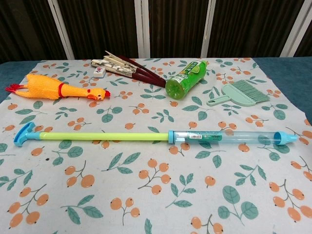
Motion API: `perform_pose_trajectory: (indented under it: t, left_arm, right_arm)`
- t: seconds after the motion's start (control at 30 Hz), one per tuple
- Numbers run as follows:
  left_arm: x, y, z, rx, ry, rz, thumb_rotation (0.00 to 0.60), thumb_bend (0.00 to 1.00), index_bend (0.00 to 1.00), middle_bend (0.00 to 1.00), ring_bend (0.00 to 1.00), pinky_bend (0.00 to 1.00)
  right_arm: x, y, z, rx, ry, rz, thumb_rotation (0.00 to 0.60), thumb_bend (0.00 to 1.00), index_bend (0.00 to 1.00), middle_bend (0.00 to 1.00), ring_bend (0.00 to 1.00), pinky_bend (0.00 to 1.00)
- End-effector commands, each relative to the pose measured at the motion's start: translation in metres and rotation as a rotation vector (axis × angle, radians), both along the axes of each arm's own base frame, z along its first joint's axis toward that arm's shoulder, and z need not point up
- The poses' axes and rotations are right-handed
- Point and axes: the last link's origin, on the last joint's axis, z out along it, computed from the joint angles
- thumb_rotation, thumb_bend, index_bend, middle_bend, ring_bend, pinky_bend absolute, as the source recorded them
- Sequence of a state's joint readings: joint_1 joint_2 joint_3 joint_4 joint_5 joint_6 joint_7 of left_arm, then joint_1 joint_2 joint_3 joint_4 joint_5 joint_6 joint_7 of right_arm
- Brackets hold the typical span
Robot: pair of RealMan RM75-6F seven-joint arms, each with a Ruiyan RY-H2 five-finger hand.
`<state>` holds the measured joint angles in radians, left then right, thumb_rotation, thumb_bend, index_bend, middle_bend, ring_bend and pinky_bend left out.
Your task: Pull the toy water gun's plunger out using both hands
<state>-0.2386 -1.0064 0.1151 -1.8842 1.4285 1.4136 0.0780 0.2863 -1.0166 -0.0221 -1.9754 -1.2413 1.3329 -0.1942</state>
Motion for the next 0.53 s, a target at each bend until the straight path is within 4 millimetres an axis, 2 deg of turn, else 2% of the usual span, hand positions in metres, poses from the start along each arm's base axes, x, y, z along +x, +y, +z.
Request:
perform_pose_trajectory:
  t: [0.03,0.13,0.27,0.37,0.53]
  left_arm:
    - [-0.024,-0.04,0.021,0.026,0.029,-0.019,0.6,0.1,0.01,0.0,0.0,0.0]
    - [-0.034,-0.056,0.028,0.043,0.06,-0.044,0.6,0.1,0.0,0.0,0.0,0.0]
    - [-0.047,-0.071,0.036,0.068,0.085,-0.036,0.6,0.1,0.0,0.0,0.0,0.0]
    - [-0.052,-0.076,0.041,0.087,0.067,-0.018,0.6,0.1,0.0,0.0,0.0,0.0]
    - [-0.054,-0.077,0.046,0.134,0.072,-0.036,0.6,0.1,0.0,0.0,0.0,0.0]
  right_arm:
    - [-0.011,0.047,0.016,-0.021,-0.003,0.032,0.6,0.33,0.0,0.0,0.0,0.0]
    - [-0.021,0.069,0.02,-0.047,0.046,0.081,0.6,0.33,0.0,0.0,0.0,0.0]
    - [-0.036,0.086,0.028,-0.119,0.098,0.118,0.6,0.33,0.0,0.0,0.0,0.0]
    - [-0.044,0.091,0.032,-0.162,0.062,0.088,0.6,0.33,0.0,0.0,0.0,0.0]
    - [-0.047,0.094,0.038,-0.211,0.017,0.07,0.6,0.33,0.0,0.0,0.0,0.0]
